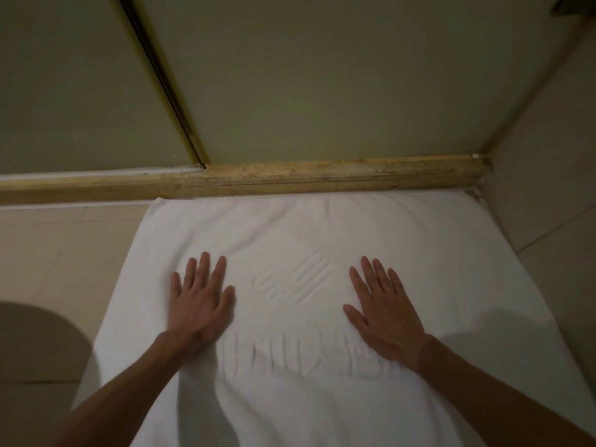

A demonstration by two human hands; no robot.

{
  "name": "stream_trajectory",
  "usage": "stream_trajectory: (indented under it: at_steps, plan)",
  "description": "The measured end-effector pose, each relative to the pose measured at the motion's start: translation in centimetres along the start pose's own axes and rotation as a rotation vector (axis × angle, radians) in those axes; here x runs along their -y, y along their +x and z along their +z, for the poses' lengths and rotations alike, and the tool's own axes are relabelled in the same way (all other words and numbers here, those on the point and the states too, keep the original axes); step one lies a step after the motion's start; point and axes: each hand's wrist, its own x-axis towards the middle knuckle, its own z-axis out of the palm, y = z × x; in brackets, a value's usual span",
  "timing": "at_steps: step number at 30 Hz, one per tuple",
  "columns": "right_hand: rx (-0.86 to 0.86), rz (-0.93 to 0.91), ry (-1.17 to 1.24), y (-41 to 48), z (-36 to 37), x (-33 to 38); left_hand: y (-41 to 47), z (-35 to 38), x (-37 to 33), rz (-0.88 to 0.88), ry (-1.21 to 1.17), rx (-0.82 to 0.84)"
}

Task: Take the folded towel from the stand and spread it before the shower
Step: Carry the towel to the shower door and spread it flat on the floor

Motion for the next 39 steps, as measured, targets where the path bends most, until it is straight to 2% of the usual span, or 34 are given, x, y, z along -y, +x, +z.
stream_trajectory:
  at_steps: [11, 19, 31, 39]
  plan:
    - [0.012, 0.009, 0.002, 0.0, 0.2, -0.1, -1.4, -0.4, 8.8, -0.225, 0.003, -0.018]
    - [0.02, 0.005, 0.008, 0.0, -0.3, 0.1, -1.4, -0.5, 9.6, -0.226, -0.004, 0.007]
    - [0.051, -0.036, -0.007, -2.1, -0.5, 0.6, -2.6, -0.7, 5.8, -0.093, -0.044, 0.015]
    - [0.072, -0.007, 0.046, -6.0, -0.8, 1.0, -4.7, -0.9, -2.0, 0.165, -0.056, 0.078]
